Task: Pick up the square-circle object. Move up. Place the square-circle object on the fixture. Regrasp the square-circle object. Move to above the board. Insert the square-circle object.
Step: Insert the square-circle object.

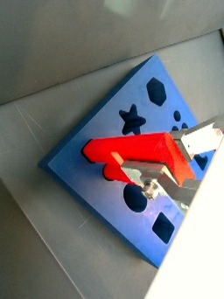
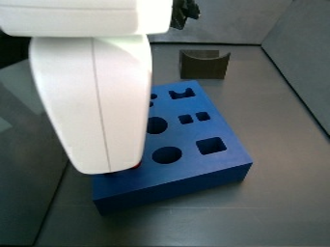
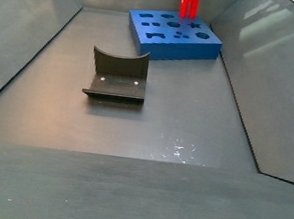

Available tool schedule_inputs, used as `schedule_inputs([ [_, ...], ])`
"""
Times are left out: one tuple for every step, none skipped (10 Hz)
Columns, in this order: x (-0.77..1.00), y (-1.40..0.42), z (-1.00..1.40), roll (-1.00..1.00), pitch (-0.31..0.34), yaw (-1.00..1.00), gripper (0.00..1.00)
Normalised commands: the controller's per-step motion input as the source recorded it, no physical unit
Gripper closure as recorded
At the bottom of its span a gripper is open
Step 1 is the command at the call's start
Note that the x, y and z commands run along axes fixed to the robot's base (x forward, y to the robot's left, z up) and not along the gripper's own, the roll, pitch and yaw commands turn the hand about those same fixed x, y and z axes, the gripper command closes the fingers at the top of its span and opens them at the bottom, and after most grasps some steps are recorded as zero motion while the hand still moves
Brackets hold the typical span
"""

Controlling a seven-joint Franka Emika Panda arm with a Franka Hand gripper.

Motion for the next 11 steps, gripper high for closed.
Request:
schedule_inputs([
  [0.08,0.00,-0.28,0.00,0.000,0.00,1.00],
  [0.00,0.00,-0.18,0.00,0.000,0.00,1.00],
  [-0.07,0.00,-0.06,0.00,0.000,0.00,1.00],
  [0.00,0.00,-0.09,0.00,0.000,0.00,1.00],
  [0.13,0.10,-0.25,-0.01,0.000,0.00,1.00],
  [0.20,0.10,-0.24,0.00,0.007,0.00,1.00],
  [0.14,0.01,-0.16,0.00,0.000,0.00,1.00],
  [0.02,0.00,-0.28,0.00,0.000,0.00,1.00],
  [-0.02,-0.15,-0.86,0.05,-0.023,0.00,1.00],
  [0.00,-0.06,-1.00,0.02,0.000,0.00,1.00],
  [0.00,0.00,-1.00,0.00,0.000,0.00,1.00],
])
